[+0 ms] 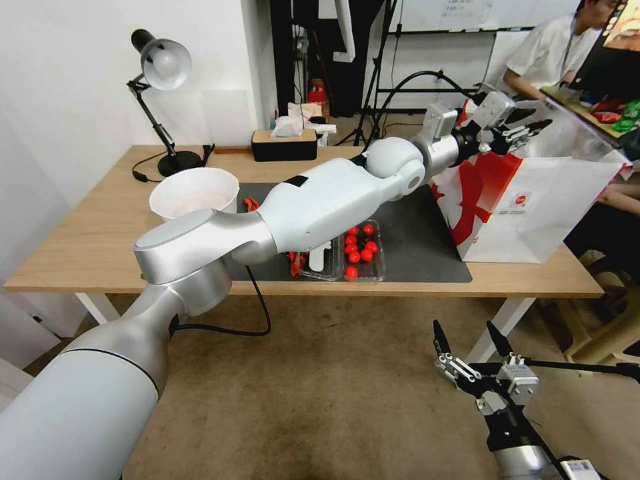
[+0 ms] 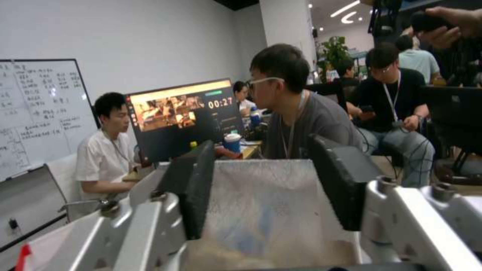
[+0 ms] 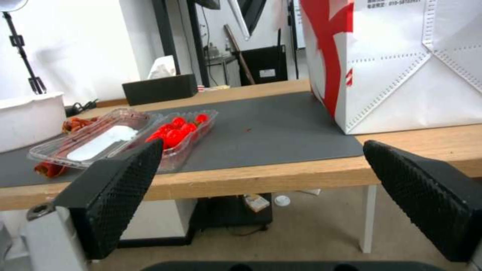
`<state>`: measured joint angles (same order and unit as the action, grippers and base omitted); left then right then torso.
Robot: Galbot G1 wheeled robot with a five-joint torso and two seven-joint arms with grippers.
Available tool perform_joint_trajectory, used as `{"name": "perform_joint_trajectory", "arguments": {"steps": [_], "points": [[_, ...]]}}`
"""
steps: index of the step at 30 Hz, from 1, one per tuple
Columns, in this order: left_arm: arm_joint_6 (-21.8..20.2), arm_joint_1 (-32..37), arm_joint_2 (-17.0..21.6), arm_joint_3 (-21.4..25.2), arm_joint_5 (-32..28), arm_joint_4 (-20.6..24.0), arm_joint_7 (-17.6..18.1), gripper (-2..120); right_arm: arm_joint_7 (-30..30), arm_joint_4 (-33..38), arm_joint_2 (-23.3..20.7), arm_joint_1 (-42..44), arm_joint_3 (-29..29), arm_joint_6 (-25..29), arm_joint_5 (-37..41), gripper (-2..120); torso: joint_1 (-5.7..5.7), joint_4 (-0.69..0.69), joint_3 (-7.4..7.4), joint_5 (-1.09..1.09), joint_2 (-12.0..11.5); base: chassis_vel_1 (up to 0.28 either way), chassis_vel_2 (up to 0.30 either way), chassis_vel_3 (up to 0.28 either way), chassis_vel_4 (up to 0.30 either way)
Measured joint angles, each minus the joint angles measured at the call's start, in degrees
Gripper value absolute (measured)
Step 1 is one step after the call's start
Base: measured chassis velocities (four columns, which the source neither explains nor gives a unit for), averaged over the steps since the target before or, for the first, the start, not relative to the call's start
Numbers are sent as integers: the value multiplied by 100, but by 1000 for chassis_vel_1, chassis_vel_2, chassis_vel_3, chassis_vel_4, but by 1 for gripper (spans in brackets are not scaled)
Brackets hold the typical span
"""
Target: Pick up the trash from the table and place it into the takeout bag.
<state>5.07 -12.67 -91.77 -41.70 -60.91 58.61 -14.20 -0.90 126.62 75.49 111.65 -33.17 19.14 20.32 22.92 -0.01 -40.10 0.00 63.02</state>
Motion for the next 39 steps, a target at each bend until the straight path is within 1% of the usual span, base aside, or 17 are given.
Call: {"name": "perform_joint_trajectory", "arguments": {"steps": [6,7,9,10,13,14,17,18,21,25,27,29,32,33,36,37,39], "points": [[-111,116,316,220,195,366,202,72,1,18,1,9,-8,-6,0,100,0,0,0,0,0,0,0,0,0],[-111,116,316,220,195,366,202,72,1,18,1,9,-8,-6,0,100,0,0,0,0,0,0,0,0,0],[-328,240,677,352,307,833,422,83,2,22,-2,9,-9,-10,2,100,0,0,0,-1,0,0,0,0,0],[-328,240,677,352,307,833,422,83,2,22,-2,9,-9,-10,2,100,0,0,0,-1,0,0,0,0,0],[-628,510,1418,564,443,1703,597,97,3,21,-23,-8,-6,-25,3,100,0,0,0,-2,0,0,0,0,0],[-628,510,1418,564,443,1703,597,97,3,21,-23,-8,-6,-25,3,100,0,0,0,-2,0,0,0,0,0],[-818,890,2044,920,665,2284,729,100,4,-15,-51,-55,17,-39,3,100,0,2,0,-3,0,0,0,0,0],[-818,890,2044,920,665,2284,729,100,4,-15,-51,-55,17,-39,3,100,0,2,0,-3,0,0,0,0,0],[-1004,1346,2557,1362,882,2747,978,100,12,-48,-88,-137,63,-100,4,100,0,2,0,-2,0,0,0,0,0],[-1123,1728,2873,1679,1005,3111,1192,100,16,-62,-107,-158,97,-120,5,100,0,1,0,-3,0,0,0,0,0],[-1201,2309,3213,2079,1256,3590,1453,100,16,-64,-130,-160,132,-123,4,100,0,0,0,-2,1,0,0,0,0],[-1207,2503,3311,2210,1326,3735,1503,100,16,-64,-135,-161,142,-123,4,100,0,-1,0,-1,0,0,0,0,0],[-1211,3454,3732,2925,1708,4353,1636,100,19,-59,-193,-215,202,-142,3,100,0,1,0,-1,1,0,0,0,0],[-1211,3454,3732,2925,1708,4353,1636,100,19,-59,-193,-215,202,-142,3,100,0,1,0,-1,1,0,0,0,0],[-1164,4427,4055,3606,2119,4798,1636,100,32,-50,-247,-269,264,-183,-4,100,0,2,0,-4,1,0,0,0,0],[-1164,4427,4055,3606,2119,4798,1636,100,32,-50,-247,-269,264,-183,-4,100,0,2,0,-4,1,0,0,0,0],[-1061,5323,4198,4347,2430,5127,1639,100,45,-34,-278,-307,336,-218,-39,100,-1,3,0,0,1,0,0,0,0]]}}
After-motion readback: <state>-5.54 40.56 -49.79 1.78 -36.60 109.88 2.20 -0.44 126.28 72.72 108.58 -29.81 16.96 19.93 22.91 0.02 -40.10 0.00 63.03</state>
